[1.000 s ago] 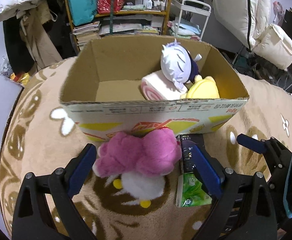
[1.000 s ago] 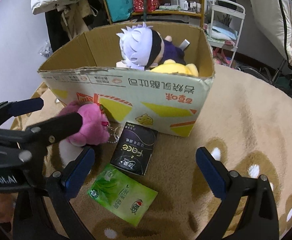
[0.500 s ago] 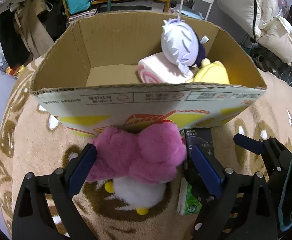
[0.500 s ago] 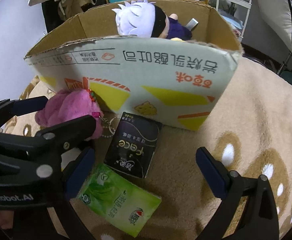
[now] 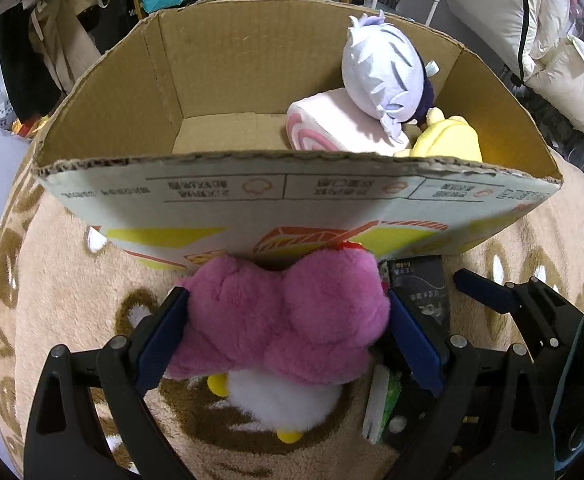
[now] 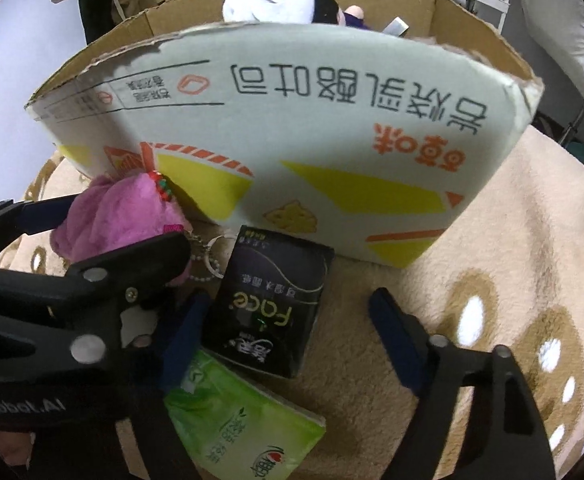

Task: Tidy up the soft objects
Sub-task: 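Grasp the pink plush with the left tool while the right tool grasps the black Face pack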

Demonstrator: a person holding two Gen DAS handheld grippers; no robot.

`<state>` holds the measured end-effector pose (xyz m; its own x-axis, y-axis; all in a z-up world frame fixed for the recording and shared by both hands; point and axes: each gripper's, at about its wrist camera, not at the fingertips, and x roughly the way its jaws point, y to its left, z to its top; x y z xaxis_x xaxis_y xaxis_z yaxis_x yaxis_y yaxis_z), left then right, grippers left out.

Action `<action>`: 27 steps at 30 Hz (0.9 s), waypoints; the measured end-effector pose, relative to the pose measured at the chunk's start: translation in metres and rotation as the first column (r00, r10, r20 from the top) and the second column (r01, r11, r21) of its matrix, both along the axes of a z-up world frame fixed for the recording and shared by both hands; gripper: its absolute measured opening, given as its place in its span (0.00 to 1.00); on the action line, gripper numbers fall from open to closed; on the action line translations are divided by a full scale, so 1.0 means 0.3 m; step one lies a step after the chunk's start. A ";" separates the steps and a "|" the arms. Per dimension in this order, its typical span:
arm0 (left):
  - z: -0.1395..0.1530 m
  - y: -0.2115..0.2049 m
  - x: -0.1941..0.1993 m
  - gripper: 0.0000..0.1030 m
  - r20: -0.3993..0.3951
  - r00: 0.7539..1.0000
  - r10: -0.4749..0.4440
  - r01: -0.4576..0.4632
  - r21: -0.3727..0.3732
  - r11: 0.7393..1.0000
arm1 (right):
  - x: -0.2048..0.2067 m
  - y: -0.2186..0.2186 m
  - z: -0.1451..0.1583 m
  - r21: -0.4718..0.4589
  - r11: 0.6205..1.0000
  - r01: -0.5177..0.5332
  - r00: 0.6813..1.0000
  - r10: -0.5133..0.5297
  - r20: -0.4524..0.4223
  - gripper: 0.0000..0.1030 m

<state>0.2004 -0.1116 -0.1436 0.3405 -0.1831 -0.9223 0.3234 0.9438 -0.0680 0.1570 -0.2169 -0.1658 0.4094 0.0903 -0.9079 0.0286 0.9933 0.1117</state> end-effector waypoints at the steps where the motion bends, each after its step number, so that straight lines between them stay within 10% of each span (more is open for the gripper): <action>1: -0.005 0.005 0.004 0.92 -0.007 1.000 0.005 -0.005 -0.005 1.000 | -0.002 -0.013 0.002 -0.007 1.000 0.003 1.000 -0.003 0.000 0.74; 6: -0.007 0.048 0.007 0.89 -0.016 0.999 0.052 -0.053 -0.048 0.997 | -0.002 -0.029 0.008 -0.026 0.999 0.018 1.000 -0.018 0.000 0.57; 27: 0.129 0.122 -0.127 0.88 0.140 0.985 0.103 -0.100 -0.023 0.995 | -0.120 -0.117 0.193 0.019 0.998 0.062 0.988 -0.064 0.141 0.54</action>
<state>0.1624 -0.0748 -0.1050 0.4840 -0.1549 -0.8612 0.2334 0.9714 -0.0435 0.1211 -0.2521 -0.1079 0.5392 0.0728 -0.8390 0.0735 0.9884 0.1330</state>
